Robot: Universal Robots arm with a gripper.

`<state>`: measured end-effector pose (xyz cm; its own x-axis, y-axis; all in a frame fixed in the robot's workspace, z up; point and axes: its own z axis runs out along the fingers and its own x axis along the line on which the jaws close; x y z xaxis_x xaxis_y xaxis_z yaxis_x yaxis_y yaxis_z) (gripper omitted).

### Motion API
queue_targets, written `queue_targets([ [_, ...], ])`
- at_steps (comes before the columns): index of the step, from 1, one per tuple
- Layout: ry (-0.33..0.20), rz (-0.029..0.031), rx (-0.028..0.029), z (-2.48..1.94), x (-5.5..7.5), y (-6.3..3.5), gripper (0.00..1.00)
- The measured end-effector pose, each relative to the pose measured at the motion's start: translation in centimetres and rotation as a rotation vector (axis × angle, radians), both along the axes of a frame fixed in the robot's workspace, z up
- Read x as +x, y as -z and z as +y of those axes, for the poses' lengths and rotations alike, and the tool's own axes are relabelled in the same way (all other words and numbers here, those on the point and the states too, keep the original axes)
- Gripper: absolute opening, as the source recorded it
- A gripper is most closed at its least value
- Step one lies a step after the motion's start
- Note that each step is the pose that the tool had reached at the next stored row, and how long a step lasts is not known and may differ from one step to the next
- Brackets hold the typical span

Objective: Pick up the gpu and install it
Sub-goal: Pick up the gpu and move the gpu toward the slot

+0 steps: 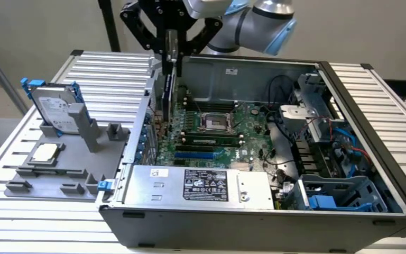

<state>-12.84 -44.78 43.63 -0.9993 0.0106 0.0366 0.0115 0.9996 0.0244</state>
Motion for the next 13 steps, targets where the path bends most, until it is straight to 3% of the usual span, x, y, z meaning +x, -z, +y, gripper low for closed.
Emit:
queue_targets([
  [8, 0.0, 0.0048, -0.0206, 0.0, 3.6, 0.5, 0.26],
  [13, 0.0, 0.0049, -0.0371, 0.12, 5.7, 1.0, 0.26],
])
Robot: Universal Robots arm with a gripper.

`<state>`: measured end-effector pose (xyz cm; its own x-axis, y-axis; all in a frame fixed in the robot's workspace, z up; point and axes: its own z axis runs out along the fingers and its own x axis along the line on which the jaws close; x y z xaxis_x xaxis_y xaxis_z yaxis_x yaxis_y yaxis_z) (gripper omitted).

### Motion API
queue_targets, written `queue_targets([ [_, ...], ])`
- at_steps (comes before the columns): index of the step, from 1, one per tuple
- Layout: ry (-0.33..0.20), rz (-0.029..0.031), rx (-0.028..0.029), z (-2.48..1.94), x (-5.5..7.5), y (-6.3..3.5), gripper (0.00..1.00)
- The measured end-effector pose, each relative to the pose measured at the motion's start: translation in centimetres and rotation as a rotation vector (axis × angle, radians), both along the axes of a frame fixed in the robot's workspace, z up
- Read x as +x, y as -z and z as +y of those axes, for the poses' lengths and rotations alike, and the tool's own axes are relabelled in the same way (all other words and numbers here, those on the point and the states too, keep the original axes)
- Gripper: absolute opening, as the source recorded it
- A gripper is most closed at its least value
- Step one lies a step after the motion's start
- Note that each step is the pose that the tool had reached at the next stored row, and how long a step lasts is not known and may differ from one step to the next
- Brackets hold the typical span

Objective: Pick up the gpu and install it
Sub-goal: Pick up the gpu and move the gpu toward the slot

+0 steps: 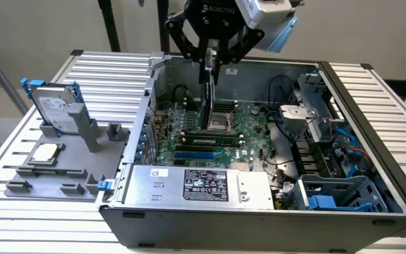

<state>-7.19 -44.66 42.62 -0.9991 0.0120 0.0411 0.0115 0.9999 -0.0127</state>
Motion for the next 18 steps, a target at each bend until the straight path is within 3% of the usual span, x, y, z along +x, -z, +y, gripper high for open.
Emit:
queue_targets([
  [3, 0.0, 0.0, -0.0068, 0.22, 1.0, 0.44, 0.26],
  [9, -0.001, 0.0, -0.0144, 0.81, 2.8, 1.5, 0.26],
  [18, -0.002, 0.0021, -0.02, 1.05, 5.8, 2.74, 0.26],
])
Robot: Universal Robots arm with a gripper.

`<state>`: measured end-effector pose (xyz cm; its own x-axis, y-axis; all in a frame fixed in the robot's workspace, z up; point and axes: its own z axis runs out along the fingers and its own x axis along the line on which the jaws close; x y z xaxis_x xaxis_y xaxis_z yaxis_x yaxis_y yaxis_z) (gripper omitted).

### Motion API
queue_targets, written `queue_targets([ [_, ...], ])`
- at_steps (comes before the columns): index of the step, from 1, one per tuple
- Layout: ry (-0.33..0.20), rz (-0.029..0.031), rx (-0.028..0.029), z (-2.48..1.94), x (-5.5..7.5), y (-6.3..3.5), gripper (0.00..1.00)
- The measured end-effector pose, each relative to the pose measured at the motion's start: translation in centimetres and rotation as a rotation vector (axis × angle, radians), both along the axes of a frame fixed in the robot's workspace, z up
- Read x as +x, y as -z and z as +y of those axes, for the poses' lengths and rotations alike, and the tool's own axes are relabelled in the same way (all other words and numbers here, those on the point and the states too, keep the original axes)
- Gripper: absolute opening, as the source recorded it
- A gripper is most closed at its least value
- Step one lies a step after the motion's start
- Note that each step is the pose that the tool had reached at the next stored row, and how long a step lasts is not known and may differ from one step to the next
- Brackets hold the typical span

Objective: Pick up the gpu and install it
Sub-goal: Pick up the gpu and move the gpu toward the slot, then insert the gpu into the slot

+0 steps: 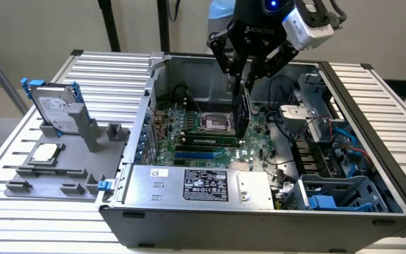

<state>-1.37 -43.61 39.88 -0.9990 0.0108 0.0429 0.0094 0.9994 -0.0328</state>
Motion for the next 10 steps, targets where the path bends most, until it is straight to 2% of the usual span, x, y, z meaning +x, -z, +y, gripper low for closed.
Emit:
queue_targets([
  [10, 0.0, 0.0015, 0.0002, 0.0, 0.0, 0.01, 0.26],
])
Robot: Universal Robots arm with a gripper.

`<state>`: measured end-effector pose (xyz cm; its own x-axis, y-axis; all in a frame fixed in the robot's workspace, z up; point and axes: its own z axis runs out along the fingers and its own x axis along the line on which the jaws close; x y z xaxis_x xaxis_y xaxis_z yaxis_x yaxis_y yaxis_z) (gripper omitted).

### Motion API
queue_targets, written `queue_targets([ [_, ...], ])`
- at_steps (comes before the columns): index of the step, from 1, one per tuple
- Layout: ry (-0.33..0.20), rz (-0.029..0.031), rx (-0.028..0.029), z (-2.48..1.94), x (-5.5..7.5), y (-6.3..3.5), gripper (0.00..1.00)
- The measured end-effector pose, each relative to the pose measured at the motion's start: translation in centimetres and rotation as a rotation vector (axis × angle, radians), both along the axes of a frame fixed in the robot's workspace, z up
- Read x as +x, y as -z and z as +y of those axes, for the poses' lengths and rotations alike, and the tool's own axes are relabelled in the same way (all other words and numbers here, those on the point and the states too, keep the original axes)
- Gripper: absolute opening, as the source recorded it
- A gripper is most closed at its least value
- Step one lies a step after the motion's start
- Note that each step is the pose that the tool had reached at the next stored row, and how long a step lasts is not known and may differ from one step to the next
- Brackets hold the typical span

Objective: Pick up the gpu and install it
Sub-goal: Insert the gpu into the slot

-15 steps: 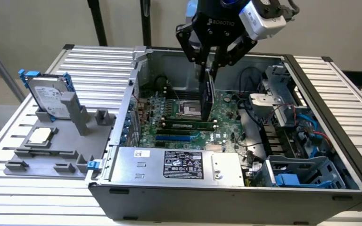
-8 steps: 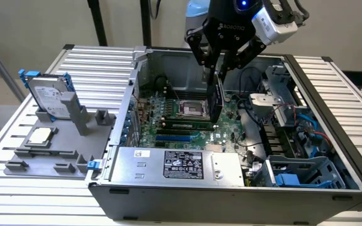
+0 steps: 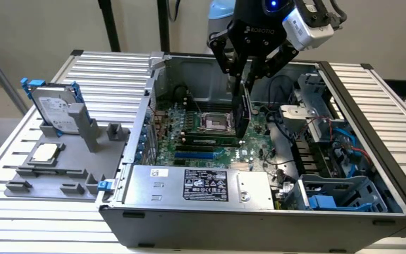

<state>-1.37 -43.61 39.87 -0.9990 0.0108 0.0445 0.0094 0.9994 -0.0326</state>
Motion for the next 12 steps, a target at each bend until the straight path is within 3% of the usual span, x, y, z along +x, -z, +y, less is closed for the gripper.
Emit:
queue_targets([
  [6, -0.002, 0.0002, -0.0001, 0.0, 0.0, 0.0, 0.26],
  [12, -0.107, 0.0001, -0.0001, 0.0, 0.0, 0.03, 0.26],
])
